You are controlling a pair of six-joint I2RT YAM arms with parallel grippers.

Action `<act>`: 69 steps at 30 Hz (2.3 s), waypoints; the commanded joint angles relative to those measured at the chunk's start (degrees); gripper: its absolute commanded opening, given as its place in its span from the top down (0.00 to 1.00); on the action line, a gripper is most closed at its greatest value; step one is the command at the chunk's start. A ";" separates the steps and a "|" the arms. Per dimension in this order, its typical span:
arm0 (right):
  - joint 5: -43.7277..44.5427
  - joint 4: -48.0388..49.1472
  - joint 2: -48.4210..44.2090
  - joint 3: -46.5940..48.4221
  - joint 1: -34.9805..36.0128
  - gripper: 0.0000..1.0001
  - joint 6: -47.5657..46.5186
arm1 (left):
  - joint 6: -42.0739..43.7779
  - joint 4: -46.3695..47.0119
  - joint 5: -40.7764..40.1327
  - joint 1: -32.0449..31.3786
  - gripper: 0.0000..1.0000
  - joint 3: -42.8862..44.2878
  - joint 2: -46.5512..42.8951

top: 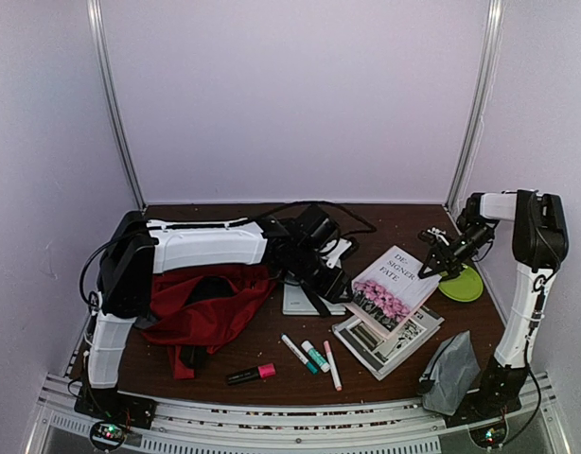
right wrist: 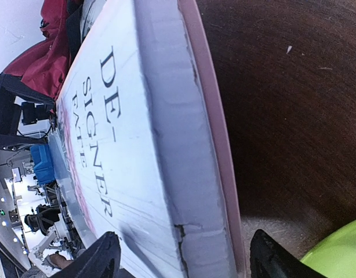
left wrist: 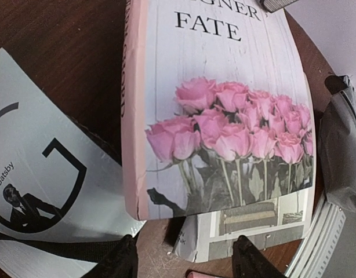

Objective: Pack the student bag
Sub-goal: Pick up the book, then pass from the right arm to the left

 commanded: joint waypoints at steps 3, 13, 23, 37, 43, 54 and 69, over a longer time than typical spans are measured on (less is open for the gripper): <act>-2.53 -2.00 1.89 -0.20 0.34 0.29 -1.36 | -0.03 0.52 0.91 -0.03 0.42 1.99 2.17; -9.77 -13.31 5.09 3.51 0.23 0.47 -12.08 | -0.18 0.74 -0.37 -0.03 0.42 2.43 3.27; -11.56 -16.19 0.28 3.11 0.23 0.60 -14.54 | -0.37 2.53 -0.60 -0.03 0.43 2.16 3.47; -7.15 -6.77 -14.23 -0.06 2.49 0.64 -8.76 | 9.66 -2.01 1.51 -0.03 0.39 -7.50 -14.50; -1.39 1.82 -21.25 -3.61 8.57 0.66 -3.99 | 10.43 -0.05 -1.58 1.40 0.31 -11.12 -19.04; -0.38 4.61 -30.81 -2.69 17.47 0.68 -3.42 | 13.41 21.81 -3.37 3.22 0.06 -24.39 -23.79; -1.33 7.55 -38.06 -11.11 22.22 0.69 -11.05 | 9.24 61.63 15.87 4.98 0.07 -36.63 -15.65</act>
